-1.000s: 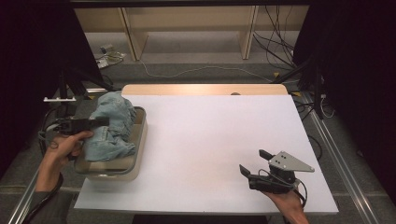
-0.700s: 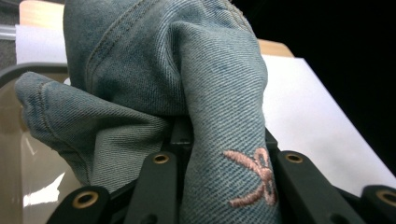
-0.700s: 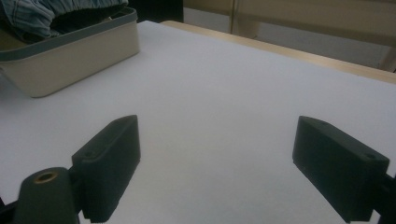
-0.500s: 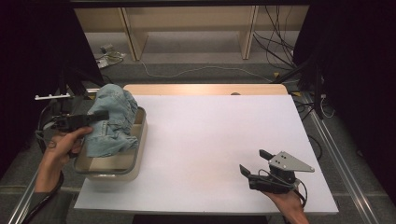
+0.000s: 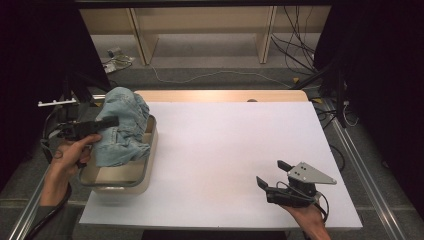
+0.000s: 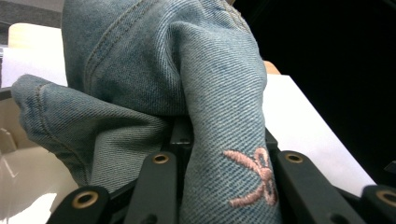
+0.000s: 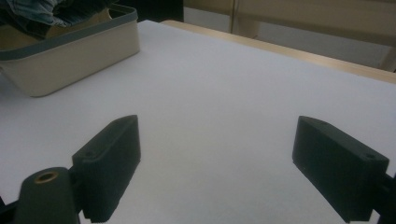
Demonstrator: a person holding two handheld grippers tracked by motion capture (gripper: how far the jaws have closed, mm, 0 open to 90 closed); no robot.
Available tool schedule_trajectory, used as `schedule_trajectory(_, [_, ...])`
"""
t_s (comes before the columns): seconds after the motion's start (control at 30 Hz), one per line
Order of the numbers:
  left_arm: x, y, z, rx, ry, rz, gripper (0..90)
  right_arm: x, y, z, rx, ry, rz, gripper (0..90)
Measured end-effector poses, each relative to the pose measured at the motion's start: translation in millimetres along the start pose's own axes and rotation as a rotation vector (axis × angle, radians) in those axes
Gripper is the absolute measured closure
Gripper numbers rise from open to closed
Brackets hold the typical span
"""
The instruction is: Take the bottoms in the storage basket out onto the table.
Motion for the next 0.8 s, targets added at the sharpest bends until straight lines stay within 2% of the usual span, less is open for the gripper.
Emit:
schedule_trajectory(0.47, [2.2, 2.1, -7.8, 0.009, -0.007, -0.047, 69.8, -0.4, -0.2, -0.2, 0.001, -0.001, 0.004, 16.4])
schedule_trajectory(0.6, [4.2, 3.3, -13.5, 0.013, -0.022, -0.07, 69.7, -0.2, -0.2, -0.4, 0.0, -0.002, 0.003, 16.4])
schedule_trajectory(0.8, [5.5, 4.6, -21.7, 0.006, -0.047, -0.08, 69.7, 0.1, -0.1, -0.4, -0.001, -0.004, 0.002, 16.4])
Point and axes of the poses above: each handheld gripper's, and its own axes: x roughly backward along the jaws, y roughly out of its top, z roughly to its left, the point moved 1 cm from there along -x, roughly forward along the jaws, and after that the axes turned 8 degrees about y, right-handed, at the moved point
